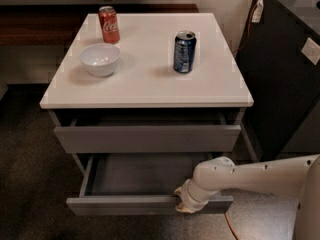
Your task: Open middle drawer
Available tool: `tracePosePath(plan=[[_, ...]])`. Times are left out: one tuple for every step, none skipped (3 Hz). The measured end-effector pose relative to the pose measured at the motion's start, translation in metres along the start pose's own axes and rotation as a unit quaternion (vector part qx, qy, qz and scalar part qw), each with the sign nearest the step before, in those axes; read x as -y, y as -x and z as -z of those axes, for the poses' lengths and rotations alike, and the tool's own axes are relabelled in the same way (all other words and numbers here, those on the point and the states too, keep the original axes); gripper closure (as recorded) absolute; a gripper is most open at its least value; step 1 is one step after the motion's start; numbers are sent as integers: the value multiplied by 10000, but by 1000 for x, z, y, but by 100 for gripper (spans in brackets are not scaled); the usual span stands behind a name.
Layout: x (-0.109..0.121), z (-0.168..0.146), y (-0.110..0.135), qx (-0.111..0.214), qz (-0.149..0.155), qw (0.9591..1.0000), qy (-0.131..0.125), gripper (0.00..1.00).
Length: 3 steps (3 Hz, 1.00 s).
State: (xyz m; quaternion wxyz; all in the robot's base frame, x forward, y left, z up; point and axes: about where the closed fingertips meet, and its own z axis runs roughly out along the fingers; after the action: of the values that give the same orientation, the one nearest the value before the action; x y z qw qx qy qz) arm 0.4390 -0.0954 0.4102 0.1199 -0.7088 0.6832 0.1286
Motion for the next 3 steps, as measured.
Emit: tracePosePath(plan=[[0, 0, 0, 0, 0, 10000, 1, 100], [-23, -3, 0, 64, -31, 9998, 171, 75], [-23, -3, 0, 64, -31, 9998, 171, 53]])
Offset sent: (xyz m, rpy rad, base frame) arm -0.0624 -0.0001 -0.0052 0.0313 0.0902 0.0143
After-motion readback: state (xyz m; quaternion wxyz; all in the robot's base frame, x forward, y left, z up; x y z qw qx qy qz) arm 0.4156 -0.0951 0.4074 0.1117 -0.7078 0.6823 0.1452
